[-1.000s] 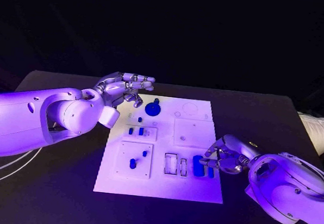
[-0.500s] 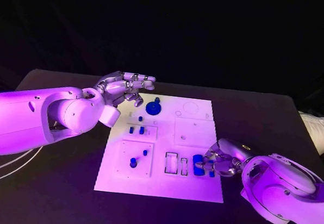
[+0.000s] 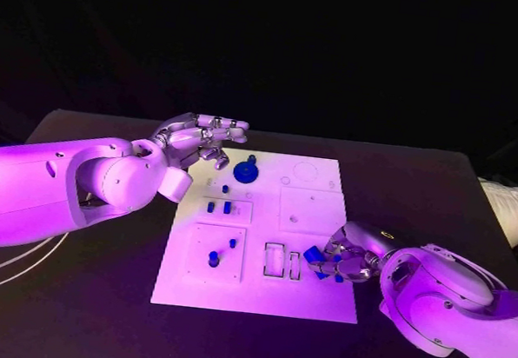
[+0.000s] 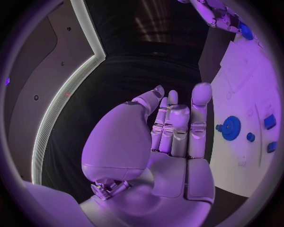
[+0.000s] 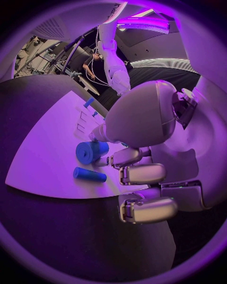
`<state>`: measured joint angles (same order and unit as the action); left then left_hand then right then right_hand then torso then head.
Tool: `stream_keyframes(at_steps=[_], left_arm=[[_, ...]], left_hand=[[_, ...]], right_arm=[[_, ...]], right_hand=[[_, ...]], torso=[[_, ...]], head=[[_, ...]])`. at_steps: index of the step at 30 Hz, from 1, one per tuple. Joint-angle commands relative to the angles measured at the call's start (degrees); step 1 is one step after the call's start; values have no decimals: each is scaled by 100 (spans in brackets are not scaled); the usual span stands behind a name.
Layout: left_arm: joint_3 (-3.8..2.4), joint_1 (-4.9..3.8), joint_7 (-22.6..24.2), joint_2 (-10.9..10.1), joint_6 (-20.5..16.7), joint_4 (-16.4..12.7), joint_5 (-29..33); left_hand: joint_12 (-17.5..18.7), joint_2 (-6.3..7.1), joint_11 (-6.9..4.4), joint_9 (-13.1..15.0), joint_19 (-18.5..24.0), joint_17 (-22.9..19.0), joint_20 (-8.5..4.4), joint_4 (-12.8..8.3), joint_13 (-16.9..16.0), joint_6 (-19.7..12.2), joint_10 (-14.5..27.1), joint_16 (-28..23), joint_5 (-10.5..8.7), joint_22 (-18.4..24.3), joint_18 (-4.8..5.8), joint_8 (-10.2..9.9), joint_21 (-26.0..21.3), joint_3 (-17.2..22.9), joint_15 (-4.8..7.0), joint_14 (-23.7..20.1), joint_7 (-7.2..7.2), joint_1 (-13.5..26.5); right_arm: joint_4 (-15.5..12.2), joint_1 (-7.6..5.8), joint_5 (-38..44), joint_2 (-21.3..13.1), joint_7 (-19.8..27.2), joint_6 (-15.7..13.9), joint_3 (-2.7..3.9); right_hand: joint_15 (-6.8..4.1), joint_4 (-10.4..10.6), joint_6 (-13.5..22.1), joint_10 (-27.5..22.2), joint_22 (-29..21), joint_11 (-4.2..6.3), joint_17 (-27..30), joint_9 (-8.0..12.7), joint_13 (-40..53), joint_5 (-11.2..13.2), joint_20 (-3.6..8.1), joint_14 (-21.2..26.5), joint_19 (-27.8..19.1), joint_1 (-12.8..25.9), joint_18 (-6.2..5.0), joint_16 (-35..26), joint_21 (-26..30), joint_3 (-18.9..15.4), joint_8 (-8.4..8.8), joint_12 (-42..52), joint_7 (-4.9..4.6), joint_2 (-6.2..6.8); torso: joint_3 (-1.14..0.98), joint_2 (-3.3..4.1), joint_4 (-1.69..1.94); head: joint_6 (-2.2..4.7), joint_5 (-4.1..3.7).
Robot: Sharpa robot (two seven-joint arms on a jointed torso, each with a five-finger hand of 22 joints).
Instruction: Assemble the parts on the task board
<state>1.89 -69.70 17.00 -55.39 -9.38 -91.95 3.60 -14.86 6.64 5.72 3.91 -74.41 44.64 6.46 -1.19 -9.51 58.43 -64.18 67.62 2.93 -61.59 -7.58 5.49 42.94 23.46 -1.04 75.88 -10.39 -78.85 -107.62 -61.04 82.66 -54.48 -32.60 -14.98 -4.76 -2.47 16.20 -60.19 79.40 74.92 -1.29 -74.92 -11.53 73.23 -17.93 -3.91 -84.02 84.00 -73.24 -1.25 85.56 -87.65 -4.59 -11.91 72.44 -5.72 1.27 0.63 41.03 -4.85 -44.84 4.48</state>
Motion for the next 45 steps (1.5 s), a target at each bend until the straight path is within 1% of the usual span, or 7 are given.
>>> stream_keyframes(at_steps=[1,6,11,15,20,35,45], left_arm=[[-3,-2,48,3,115,-11,-8],[-3,-2,49,1,123,-13,-8],[-3,-2,48,1,137,-16,-8],[-3,-2,47,4,138,-13,-8],[-3,-2,47,13,143,-10,-8],[-3,-2,44,29,158,-14,-8],[-3,-2,41,23,154,-21,-8]], left_hand=[[-39,-47,-2,2,32,-5,10,9,-5,-40,31,-25,14,5,-113,31,-28,-28,18,-40,4,26],[-39,-47,-2,2,32,-5,10,9,-5,-40,31,-25,14,5,-113,31,-28,-28,18,-40,4,26],[-39,-47,-2,2,32,-5,10,9,-5,-40,31,-25,14,5,-113,31,-28,-28,18,-40,4,26],[-39,-47,-2,2,32,-5,10,9,-5,-40,31,-25,14,5,-113,31,-28,-28,18,-40,4,26],[-39,-47,-2,2,32,-5,10,9,-5,-40,31,-25,14,5,-113,31,-28,-28,18,-40,4,26],[-39,-47,-2,2,32,-5,10,9,-5,-40,31,-25,14,5,-113,31,-28,-28,18,-40,4,26],[-39,-47,-2,2,32,-5,10,9,-5,-40,31,-25,14,5,-113,31,-28,-28,18,-40,4,26]], right_arm=[[70,32,63,24,-127,65,-21],[81,40,-30,47,-88,-164,-21],[-46,41,-289,-5,78,-658,-18],[-218,22,-530,-55,211,-1014,-4],[-347,-35,-716,-50,284,-1202,17],[-155,-23,-1194,610,179,-664,24],[-80,-11,-1204,767,-65,-315,22]], right_hand=[[-32,-63,-40,35,1157,18,-685,-31,16,-55,39,-435,381,-126,29,14,-21,5,-36,13,7,-84],[-59,-109,-97,70,1171,51,-691,-109,68,-174,62,-437,390,-274,33,14,-28,31,-94,35,44,-206],[-122,-83,-228,177,1197,127,-708,-246,187,-633,121,-441,408,-336,40,20,-44,38,-176,123,126,-345],[-142,-16,-245,202,1204,144,-708,-315,210,-822,144,-442,413,-287,42,18,-48,5,-186,120,146,-385],[-147,16,-240,220,1212,148,-711,-357,233,-923,152,-443,419,-235,44,19,-52,-31,-181,126,149,-395],[-145,38,-233,219,1213,143,-693,-429,228,-950,155,-440,420,-72,45,6,-52,-144,-162,80,142,-369],[-146,39,-255,221,1206,145,-681,-525,221,-943,153,-438,416,270,42,-5,-45,-336,-144,20,149,-363]], torso=[[1,-2,4],[4,-4,0],[-1,-3,-5],[1,-2,-5],[2,-3,6],[4,2,13],[4,-2,-4]], head=[[-7,7],[-4,4],[8,10],[11,16],[19,24],[5,72],[-5,110]])
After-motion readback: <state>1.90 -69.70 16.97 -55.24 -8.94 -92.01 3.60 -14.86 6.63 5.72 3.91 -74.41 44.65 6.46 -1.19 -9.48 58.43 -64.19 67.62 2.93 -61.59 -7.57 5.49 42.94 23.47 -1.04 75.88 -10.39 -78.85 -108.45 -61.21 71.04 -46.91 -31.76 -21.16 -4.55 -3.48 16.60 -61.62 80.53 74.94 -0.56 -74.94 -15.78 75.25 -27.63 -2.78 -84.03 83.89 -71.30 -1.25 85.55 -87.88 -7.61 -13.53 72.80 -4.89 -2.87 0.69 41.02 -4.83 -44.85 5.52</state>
